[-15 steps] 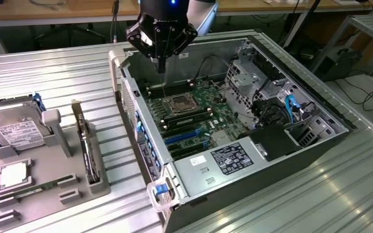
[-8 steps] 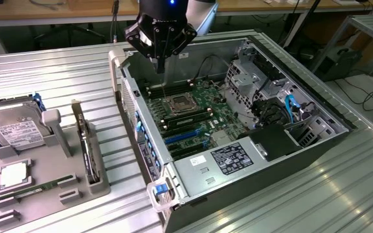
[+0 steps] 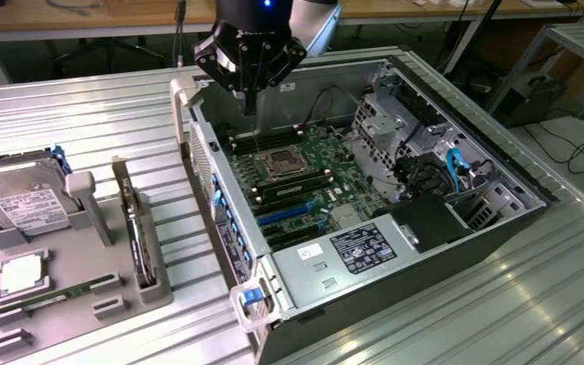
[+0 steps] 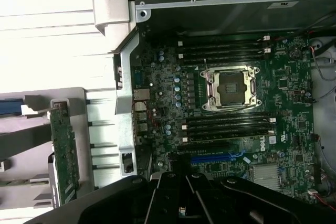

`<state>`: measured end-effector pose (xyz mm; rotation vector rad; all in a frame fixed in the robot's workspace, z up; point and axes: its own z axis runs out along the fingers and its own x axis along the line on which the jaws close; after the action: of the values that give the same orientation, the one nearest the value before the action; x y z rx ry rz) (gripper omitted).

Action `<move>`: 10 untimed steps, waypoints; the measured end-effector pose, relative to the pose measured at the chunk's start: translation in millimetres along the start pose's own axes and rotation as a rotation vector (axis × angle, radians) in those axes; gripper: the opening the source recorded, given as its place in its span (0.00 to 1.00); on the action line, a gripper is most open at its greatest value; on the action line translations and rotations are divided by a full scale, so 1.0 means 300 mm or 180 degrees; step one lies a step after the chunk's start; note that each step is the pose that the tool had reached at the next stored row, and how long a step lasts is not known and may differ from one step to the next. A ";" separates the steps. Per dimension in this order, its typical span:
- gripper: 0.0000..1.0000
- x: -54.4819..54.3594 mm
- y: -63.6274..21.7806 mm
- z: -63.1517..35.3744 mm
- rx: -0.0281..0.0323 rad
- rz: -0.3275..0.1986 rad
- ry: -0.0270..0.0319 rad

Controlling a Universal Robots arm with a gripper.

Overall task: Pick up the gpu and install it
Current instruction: 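Reach for the gpu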

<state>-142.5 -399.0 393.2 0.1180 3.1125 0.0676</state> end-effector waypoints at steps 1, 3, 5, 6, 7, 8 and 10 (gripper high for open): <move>0.11 0.001 0.000 0.000 0.0000 0.0000 0.0000; 0.11 0.003 0.000 0.000 0.0000 0.0000 0.0000; 0.11 0.005 0.000 0.000 0.0000 0.0000 0.0000; 0.11 0.006 -0.001 0.000 0.0000 0.0000 0.0000; 0.11 0.008 -0.001 0.000 0.0000 0.0000 0.0000; 0.11 0.009 -0.001 0.000 0.0000 0.0000 0.0000; 0.11 0.011 -0.001 0.000 0.0000 0.0000 0.0000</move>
<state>-145.9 -399.0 393.2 0.1180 3.1125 0.0677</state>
